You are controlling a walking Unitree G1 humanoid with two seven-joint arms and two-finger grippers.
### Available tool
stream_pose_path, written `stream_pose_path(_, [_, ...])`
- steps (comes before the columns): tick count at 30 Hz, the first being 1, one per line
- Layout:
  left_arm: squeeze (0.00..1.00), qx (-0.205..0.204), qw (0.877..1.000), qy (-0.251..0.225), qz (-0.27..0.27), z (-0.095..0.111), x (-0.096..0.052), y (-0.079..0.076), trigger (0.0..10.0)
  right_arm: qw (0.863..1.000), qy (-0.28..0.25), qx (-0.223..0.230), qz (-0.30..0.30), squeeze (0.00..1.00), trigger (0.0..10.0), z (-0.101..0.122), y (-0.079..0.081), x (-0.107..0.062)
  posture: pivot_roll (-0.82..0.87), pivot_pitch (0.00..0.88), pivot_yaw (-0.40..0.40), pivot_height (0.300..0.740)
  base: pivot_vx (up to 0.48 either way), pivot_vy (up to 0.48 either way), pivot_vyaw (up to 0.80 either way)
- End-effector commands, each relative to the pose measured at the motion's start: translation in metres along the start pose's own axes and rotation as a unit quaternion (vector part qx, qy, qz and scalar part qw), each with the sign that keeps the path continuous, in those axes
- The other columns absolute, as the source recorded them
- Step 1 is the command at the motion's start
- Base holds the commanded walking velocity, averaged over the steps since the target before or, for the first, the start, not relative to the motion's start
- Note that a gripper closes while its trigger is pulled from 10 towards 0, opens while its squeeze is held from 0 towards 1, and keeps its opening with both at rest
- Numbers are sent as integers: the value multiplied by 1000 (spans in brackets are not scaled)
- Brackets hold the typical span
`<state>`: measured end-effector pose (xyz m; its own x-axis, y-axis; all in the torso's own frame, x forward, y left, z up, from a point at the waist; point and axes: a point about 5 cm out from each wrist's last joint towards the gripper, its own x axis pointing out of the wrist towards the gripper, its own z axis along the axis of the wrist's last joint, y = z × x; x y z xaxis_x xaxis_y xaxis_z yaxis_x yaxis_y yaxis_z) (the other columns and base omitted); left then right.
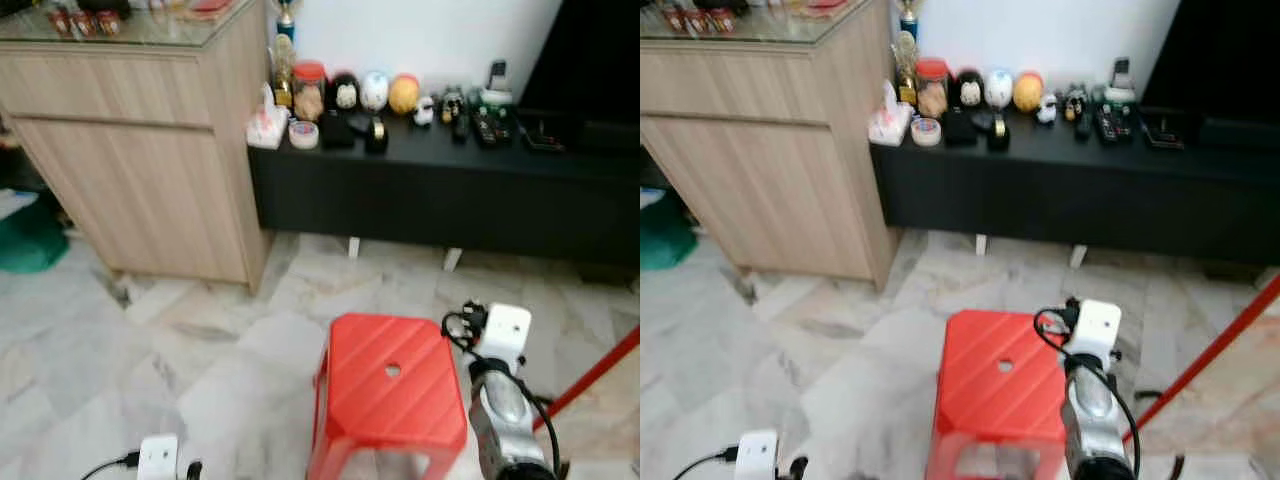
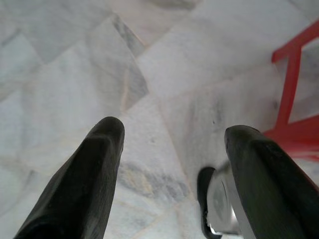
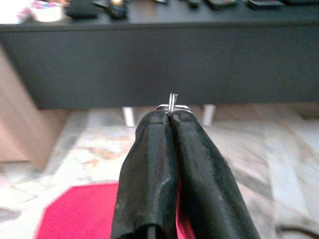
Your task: Hang keys on a hook
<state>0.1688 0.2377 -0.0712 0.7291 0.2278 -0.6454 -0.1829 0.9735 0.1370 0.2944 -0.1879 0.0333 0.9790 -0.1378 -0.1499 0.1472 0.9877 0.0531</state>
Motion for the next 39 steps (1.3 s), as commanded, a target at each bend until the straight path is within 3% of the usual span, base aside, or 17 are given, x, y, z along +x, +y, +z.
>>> stream_pose_path(1, [0,1,1000,11,4,-4,-1,4,10000,1000,-6,-2,8,0,10000,3,2,1,32,0,-24,737,0,0,0])
stream_pose_path(12, [0,5,1000,17,1,-1,1,0,10000,999,3,13,-36,0,10000,0,-7,0,21,0,3,737,0,0,0])
stream_pose_path(25, [0,17,999,34,-13,-8,-1,-2,10000,1000,11,3,-23,0,10000,-4,4,-2,12,0,14,737,0,0,0])
stream_pose_path(36, [0,22,998,55,-20,-15,-2,-3,10000,999,30,4,-22,0,10000,-9,4,-1,16,0,9,737,-200,0,0])
stream_pose_path(39, [0,21,998,60,-22,-16,-3,-5,10000,998,50,-5,-25,0,10000,-17,-4,-3,17,0,7,737,-244,0,0])
